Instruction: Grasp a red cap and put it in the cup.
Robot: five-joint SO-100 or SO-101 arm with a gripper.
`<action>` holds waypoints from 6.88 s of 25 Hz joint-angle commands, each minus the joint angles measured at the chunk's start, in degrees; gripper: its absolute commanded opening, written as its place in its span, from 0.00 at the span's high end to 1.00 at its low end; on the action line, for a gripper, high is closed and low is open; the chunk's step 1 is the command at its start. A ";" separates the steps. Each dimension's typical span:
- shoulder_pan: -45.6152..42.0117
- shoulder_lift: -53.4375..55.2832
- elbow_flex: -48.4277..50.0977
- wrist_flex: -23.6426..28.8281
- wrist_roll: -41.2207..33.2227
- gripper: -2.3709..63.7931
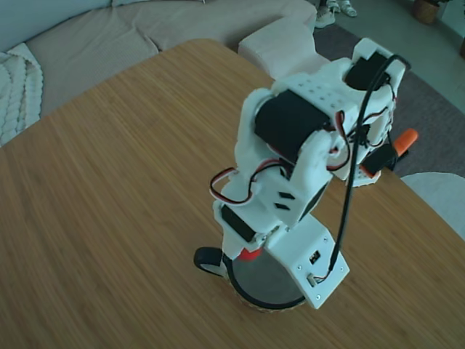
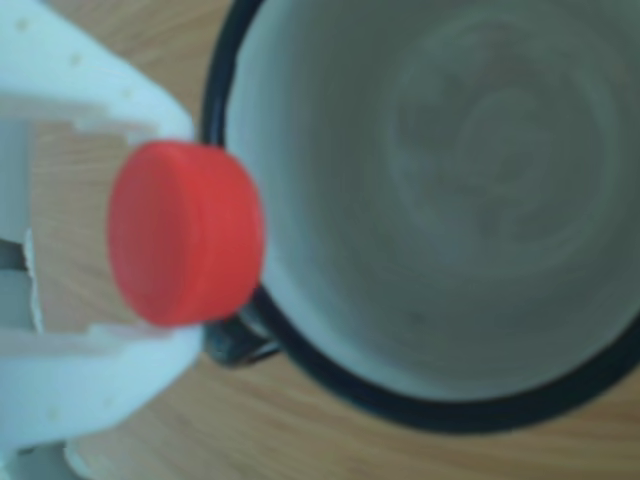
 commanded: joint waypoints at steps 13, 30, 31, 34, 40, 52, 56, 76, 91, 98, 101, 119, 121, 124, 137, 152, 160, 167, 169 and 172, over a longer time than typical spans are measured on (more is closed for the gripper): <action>-5.01 1.05 0.09 2.99 -0.44 0.76; -5.36 1.14 2.90 3.87 -0.53 0.76; -5.36 1.14 2.90 3.96 -0.53 0.76; -5.36 1.14 2.90 3.96 -0.44 0.76; -5.36 1.05 2.90 3.96 -0.44 0.76; -4.75 1.85 5.45 3.96 0.26 0.20; -4.75 1.93 4.83 3.96 0.00 0.19; 2.55 17.31 4.66 3.69 0.26 0.19; 22.50 34.54 13.27 2.81 -0.26 0.20; 21.53 36.56 25.75 -0.62 -0.26 0.21; 20.13 37.62 29.97 -2.81 0.00 0.37; 13.01 65.39 52.38 -13.45 -0.26 0.91; 13.27 68.20 54.58 -13.45 -0.26 0.91; 13.10 73.30 58.54 -13.54 -0.26 0.91; 13.10 86.13 76.73 -26.54 -0.35 0.90; 7.56 95.45 92.37 -31.99 -0.26 0.91; 7.56 100.63 95.62 -31.90 -0.26 0.91; 7.82 104.68 98.88 -31.73 -0.35 0.90; 7.65 105.73 99.49 -31.90 -0.35 0.90; 8.09 107.58 100.37 -31.90 0.18 0.91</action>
